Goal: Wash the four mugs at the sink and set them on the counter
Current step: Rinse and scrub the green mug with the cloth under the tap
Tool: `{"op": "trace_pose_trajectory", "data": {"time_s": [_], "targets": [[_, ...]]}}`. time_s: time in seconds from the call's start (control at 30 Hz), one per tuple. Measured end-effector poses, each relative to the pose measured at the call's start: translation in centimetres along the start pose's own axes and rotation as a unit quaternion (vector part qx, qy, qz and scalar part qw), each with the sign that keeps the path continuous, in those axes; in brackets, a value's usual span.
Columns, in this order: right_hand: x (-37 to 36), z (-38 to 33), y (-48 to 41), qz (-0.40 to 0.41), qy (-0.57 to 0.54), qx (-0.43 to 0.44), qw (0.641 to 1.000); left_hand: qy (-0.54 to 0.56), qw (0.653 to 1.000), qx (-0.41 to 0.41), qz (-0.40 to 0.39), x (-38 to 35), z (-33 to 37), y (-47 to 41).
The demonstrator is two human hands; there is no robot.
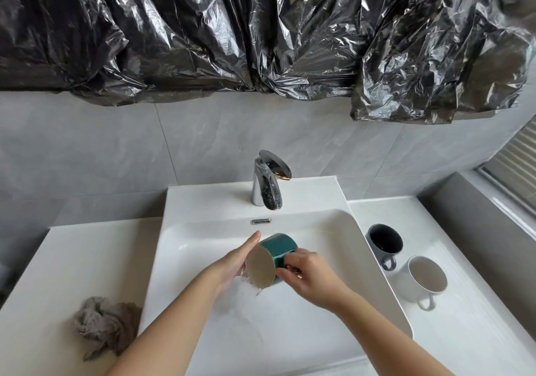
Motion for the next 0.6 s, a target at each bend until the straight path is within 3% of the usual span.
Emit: {"op": "trace_pose_trajectory", "data": {"time_s": [0.17, 0.43, 0.6], "targets": [[-0.26, 0.11, -0.16, -0.006, 0.088, 0.064, 0.994, 0.087, 0.996, -0.003, -0.017, -0.53, -0.27, -0.01], [-0.61, -0.49, -0.41, -0.016, 0.176, 0.096, 0.980, 0.116, 0.990, -0.060, -0.059, -0.90, 0.11, 0.33], [-0.99, -0.28, -0.05, -0.041, 0.290, 0.131, 0.947, 0.105, 0.989, -0.087, -0.056, -0.09, -0.01, 0.46]]}}
Point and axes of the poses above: each hand's wrist, its own y-axis away from the middle knuckle, its own x-axis out of the back of the hand, z = x × y, the point moved 4 cm from there along -y, towards the middle knuckle, and after that the axes turned 8 degrees about x, right-handed, at the moved point
